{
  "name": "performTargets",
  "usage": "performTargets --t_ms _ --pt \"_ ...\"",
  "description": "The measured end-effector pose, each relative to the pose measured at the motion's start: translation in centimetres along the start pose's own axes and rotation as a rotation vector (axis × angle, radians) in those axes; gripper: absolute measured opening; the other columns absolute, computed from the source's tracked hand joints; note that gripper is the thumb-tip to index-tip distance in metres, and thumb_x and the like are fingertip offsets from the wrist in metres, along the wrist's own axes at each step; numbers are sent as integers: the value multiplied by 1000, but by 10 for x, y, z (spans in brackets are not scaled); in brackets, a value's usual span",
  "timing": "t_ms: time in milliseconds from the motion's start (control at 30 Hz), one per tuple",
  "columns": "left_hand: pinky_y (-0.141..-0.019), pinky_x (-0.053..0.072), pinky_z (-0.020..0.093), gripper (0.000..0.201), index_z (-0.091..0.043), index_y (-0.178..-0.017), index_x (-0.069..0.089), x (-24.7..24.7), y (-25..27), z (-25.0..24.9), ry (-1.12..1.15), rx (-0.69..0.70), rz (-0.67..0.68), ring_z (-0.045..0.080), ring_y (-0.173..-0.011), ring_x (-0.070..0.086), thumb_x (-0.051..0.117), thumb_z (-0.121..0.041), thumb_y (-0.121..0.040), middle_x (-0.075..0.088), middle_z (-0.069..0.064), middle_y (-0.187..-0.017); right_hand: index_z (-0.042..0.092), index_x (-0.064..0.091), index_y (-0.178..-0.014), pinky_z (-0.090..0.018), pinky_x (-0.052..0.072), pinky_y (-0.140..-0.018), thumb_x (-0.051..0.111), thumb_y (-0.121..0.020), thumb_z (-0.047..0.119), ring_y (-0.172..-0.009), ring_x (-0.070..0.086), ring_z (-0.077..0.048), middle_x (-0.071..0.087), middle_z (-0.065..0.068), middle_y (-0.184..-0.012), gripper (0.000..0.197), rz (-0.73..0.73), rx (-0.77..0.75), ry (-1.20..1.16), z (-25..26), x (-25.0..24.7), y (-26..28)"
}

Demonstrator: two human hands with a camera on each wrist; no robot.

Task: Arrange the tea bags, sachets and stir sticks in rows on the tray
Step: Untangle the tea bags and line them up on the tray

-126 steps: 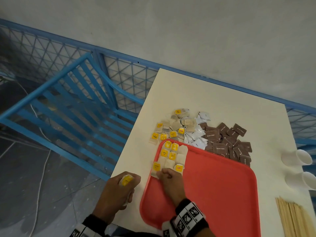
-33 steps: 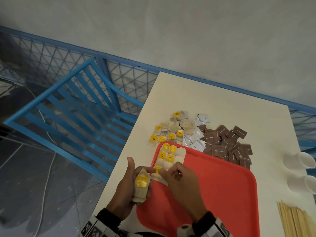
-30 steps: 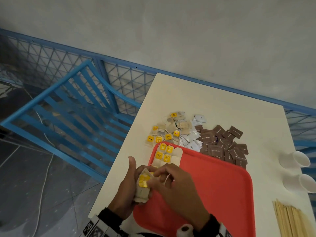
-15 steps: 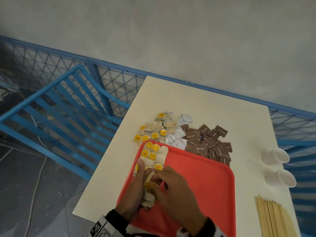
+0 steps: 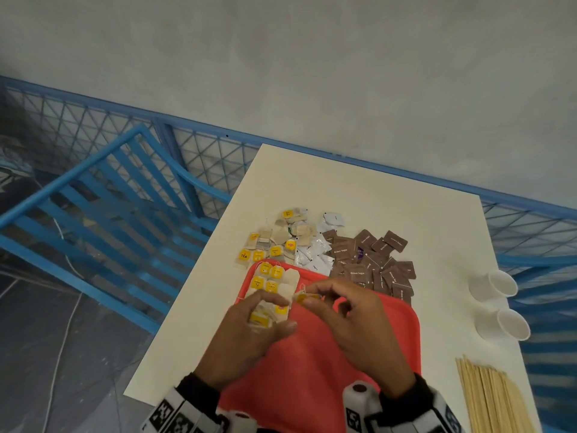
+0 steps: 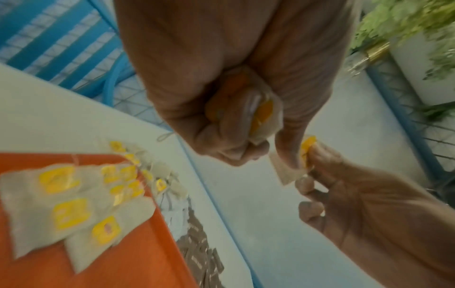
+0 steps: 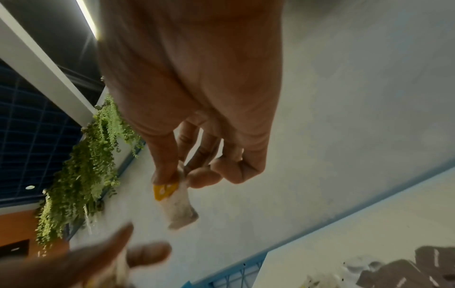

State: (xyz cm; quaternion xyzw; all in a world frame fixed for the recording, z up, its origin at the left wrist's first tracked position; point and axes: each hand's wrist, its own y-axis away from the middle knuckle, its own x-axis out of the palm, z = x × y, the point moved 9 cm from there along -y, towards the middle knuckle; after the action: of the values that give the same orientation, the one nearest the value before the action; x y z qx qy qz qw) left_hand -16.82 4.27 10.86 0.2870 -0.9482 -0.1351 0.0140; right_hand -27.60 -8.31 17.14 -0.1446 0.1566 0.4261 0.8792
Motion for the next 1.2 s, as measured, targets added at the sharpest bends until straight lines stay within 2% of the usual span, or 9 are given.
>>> performTargets --t_ms 100,200,367,467,533,633,800,1000,1200 --pt "-51 43 15 25 -18 -100 72 -8 -3 -32 -90 171 -19 3 -47 52 79 -21 -77 65 -9 -62 24 77 -87 -7 35 -61 77 -83 14 -65 56 -1 69 21 -77 11 44 -37 11 8 6 -4" --pt "-49 41 15 13 -14 -86 72 -7 -3 -50 -119 239 -2 3 -44 48 72 -26 -81 63 -14 -55 25 77 -93 -9 37 -59 77 -83 16 -65 57 -4 70 12 -78 14 10 -23 -57 9 6 -10" --pt "-41 35 19 21 -8 -83 71 -31 -9 -46 31 189 -78 14 -40 40 73 -29 -81 51 2 -48 29 74 -91 -21 42 -62 73 -84 42 -79 62 -13 69 11 -90 14 57 6 -7 3 20 -8" --pt "-42 34 20 23 -9 -84 71 -37 -10 -43 37 168 -46 17 -41 38 73 -32 -81 48 9 -49 35 72 -99 -29 48 -64 67 -81 52 -86 63 -16 67 14 -99 26 -50 -13 47 6 17 -4" --pt "-42 33 21 20 -14 -83 72 -38 -11 -42 26 168 -11 18 -41 37 73 -33 -82 47 11 -48 35 72 -99 -29 48 -62 70 -81 46 -83 62 -15 67 14 -97 21 -65 -24 28 10 22 -6" --pt "-41 33 21 17 -15 -85 72 -41 -14 -38 30 163 8 18 -42 38 72 -32 -83 48 11 -50 25 74 -86 -21 39 -57 75 -85 26 -65 57 -5 67 10 -77 2 -45 -5 -30 7 35 -11" --pt "-39 31 18 12 -16 -85 71 -63 -14 -16 46 79 -60 18 -42 37 68 -28 -87 47 10 -49 17 74 -79 -16 35 -56 73 -85 11 -55 44 0 54 16 -54 9 -73 220 -131 -55 48 -11" --pt "-43 28 21 15 -17 -80 70 -92 -4 22 40 -60 -80 19 -46 36 66 -26 -91 48 12 -53 22 59 -56 -16 33 -51 75 -82 13 -46 45 4 51 20 -44 32 -94 595 78 -172 96 37" --pt "-46 24 21 19 -17 -84 72 -103 1 44 88 -143 -85 18 -46 33 61 -29 -94 44 7 -51 14 69 -63 -16 39 -53 77 -80 12 -50 48 3 60 12 -51 19 -138 700 15 -206 121 45"
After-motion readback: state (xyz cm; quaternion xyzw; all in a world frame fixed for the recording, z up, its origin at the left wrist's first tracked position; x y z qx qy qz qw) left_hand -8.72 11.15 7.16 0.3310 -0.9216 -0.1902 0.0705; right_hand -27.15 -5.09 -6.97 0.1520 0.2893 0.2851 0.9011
